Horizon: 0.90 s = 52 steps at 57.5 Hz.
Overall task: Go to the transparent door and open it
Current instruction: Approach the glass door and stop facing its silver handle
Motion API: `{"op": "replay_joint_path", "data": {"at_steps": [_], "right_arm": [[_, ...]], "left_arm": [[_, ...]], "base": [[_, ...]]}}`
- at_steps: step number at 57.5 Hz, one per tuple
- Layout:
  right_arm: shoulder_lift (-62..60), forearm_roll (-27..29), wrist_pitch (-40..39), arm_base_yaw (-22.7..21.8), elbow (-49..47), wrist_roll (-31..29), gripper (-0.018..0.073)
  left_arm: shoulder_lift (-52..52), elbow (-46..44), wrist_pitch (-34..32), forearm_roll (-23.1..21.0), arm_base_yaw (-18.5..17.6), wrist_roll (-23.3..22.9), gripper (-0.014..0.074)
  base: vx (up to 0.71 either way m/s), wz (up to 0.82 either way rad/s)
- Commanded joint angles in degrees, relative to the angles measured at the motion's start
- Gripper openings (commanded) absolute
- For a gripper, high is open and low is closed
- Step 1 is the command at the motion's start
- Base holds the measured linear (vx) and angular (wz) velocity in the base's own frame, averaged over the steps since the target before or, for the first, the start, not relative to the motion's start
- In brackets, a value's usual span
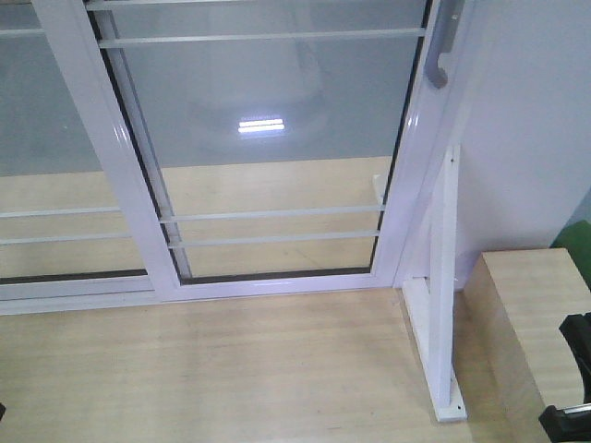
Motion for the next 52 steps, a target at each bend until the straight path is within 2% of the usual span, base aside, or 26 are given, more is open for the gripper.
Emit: {"op": "replay_joint_path", "data": {"at_steps": [1,23,52], "right_arm": [[-0.8,-0.1,-4.6,-0.4,0.7,-0.2,0.0002],[-0.8,-0.1,-4.6,-0.4,0.7,-0.2,0.0002],[-0.8,-0.1,-4.6,-0.3,0.7,-0.2,0.0002]], "left_arm": [[-0.8,1.8,-4.6,-0.2,0.1,-0.2,0.0004],[-0.8,1.8,-4.6,-0.2,0.1,-0.2,0.0004],[-0.8,1.8,-4.6,-0.2,0.1,-0.2,0.0004]], "base": [[0.41,0.19],[0.3,0.15],[0.11,0.04]]}}
